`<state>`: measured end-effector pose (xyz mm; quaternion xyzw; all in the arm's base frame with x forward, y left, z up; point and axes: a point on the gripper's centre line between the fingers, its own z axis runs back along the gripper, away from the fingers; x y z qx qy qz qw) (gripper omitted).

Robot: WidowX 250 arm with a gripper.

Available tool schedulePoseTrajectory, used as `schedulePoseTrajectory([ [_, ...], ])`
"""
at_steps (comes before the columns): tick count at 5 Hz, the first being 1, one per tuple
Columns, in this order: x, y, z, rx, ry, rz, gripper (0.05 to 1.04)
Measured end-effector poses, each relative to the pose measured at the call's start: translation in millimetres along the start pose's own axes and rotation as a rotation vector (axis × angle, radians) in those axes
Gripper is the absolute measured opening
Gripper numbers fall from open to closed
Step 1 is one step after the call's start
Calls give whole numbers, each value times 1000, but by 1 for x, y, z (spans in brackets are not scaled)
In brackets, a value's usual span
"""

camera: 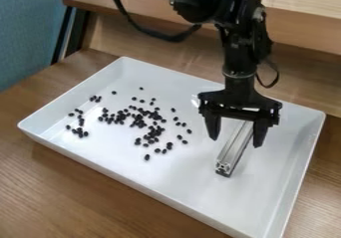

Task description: Sweep into pile

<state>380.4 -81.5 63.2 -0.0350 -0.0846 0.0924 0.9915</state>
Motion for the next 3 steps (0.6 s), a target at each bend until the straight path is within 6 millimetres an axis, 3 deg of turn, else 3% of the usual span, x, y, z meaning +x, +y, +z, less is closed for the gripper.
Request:
schedulePoseTrajectory([
  [3,11,0,-22,42,41,-9,999],
])
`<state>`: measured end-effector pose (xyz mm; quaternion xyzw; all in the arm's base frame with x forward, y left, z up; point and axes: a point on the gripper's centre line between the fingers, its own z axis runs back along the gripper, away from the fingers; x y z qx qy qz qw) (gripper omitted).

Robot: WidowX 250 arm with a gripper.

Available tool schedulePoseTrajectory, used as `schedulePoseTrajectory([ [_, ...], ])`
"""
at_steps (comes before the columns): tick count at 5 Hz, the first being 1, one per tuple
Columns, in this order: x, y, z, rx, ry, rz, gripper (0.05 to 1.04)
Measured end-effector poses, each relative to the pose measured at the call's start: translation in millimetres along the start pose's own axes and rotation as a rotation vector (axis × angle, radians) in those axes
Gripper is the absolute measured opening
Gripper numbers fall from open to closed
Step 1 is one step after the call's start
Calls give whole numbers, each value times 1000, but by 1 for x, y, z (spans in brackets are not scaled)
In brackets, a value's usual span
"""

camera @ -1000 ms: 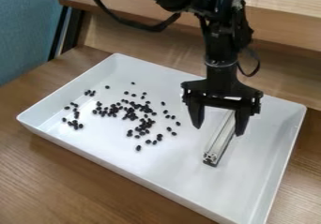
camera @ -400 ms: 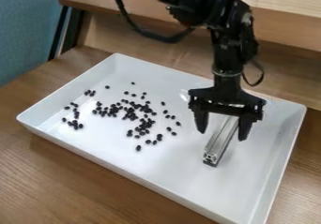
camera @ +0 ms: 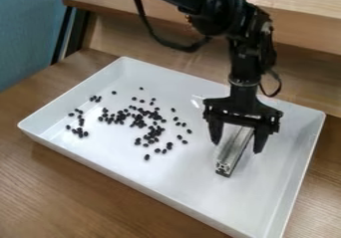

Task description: Sweep into pile

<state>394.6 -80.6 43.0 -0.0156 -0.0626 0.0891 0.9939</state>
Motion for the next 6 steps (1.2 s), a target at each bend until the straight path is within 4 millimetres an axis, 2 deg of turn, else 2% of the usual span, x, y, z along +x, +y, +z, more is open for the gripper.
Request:
schedulePoseTrajectory([
  [1,2,1,-5,12,7,-7,945],
  [2,3,0,-9,3,-11,-15,656],
  [3,0,-1,-12,-12,-10,-24,409],
  [4,-7,2,-13,-35,8,-25,402],
  [6,-35,12,-6,-49,93,-127,402],
])
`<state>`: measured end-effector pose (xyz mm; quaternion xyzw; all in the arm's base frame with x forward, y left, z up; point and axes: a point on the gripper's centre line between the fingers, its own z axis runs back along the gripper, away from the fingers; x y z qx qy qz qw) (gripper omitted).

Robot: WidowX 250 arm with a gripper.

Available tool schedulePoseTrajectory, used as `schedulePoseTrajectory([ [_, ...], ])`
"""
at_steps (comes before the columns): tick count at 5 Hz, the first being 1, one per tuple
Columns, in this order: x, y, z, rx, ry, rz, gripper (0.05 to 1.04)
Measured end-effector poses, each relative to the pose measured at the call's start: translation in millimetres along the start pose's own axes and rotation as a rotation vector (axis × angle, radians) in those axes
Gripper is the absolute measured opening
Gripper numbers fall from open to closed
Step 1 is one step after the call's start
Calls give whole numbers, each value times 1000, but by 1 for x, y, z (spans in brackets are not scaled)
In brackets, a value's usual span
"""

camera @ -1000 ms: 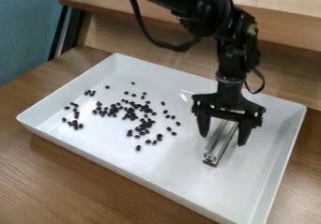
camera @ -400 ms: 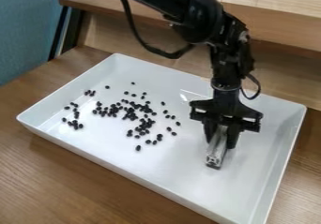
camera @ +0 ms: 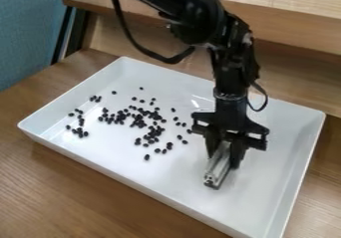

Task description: Sweep into pile

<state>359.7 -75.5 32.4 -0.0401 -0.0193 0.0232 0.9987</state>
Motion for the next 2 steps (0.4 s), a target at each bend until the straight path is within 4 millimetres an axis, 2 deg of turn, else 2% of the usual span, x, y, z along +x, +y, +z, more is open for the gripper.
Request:
schedulePoseTrajectory([
  [1,-15,13,4,-7,3,-54,402],
  [2,-21,22,1,-20,-13,-139,402],
])
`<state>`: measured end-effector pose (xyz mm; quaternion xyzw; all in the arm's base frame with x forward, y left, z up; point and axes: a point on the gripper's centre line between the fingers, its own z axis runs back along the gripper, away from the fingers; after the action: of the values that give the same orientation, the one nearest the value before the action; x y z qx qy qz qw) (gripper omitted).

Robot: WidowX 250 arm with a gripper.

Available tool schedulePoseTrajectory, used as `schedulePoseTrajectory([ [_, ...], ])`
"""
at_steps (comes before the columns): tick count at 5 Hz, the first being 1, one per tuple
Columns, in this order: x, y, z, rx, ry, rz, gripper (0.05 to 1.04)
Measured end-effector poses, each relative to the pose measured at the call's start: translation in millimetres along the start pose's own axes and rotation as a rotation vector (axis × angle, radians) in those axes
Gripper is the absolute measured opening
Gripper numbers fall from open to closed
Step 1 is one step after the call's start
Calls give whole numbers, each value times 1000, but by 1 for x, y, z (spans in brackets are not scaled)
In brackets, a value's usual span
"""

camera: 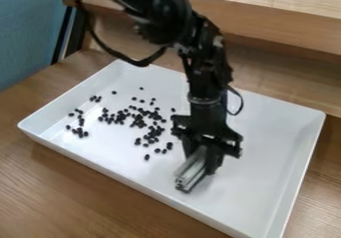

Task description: Sweep into pile

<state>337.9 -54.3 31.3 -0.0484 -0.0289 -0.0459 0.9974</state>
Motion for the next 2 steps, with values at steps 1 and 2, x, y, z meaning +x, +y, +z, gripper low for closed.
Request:
schedulePoseTrajectory([
  [1,-4,12,1,-25,-25,-97,402],
  [2,-5,33,2,-7,-25,-149,402],
])
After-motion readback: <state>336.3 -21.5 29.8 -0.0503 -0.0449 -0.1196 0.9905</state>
